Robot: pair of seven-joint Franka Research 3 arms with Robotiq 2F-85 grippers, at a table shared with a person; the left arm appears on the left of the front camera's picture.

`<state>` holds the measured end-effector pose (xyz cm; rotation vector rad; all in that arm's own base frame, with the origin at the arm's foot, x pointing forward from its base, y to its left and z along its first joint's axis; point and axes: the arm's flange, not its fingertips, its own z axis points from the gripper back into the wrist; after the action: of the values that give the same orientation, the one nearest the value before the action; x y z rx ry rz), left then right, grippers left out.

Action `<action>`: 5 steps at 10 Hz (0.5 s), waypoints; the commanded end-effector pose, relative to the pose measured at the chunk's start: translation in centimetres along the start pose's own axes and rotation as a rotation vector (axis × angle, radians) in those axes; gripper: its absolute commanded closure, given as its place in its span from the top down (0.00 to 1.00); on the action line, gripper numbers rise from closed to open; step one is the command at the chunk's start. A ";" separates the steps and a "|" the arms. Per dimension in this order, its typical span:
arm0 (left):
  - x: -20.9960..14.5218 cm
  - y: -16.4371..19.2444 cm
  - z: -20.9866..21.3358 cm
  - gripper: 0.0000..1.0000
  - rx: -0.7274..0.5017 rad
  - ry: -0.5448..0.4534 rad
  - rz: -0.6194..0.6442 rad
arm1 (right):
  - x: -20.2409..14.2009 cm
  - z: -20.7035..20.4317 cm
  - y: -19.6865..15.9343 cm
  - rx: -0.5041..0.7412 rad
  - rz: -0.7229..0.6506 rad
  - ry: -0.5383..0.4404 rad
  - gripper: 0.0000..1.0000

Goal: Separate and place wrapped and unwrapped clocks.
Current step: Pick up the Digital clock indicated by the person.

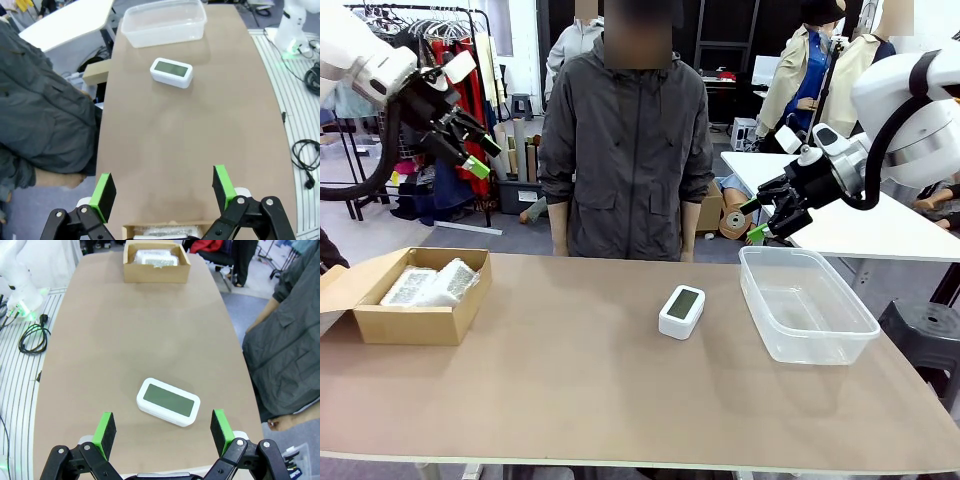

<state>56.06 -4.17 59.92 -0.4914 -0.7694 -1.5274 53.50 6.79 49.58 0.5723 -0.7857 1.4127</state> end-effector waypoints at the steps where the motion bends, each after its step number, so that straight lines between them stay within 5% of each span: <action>1: 0.2 -0.1 -0.1 1.00 -0.016 -0.003 -0.003 | 0.1 0.1 0.0 -0.008 0.007 0.004 1.00; 5: 0.2 -0.1 -0.1 1.00 -0.016 -0.003 -0.003 | 0.1 0.1 0.0 -0.008 0.007 0.004 1.00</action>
<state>56.01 -4.29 59.81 -0.5017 -0.7633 -1.5320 53.50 6.78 49.58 0.5723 -0.7857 1.4126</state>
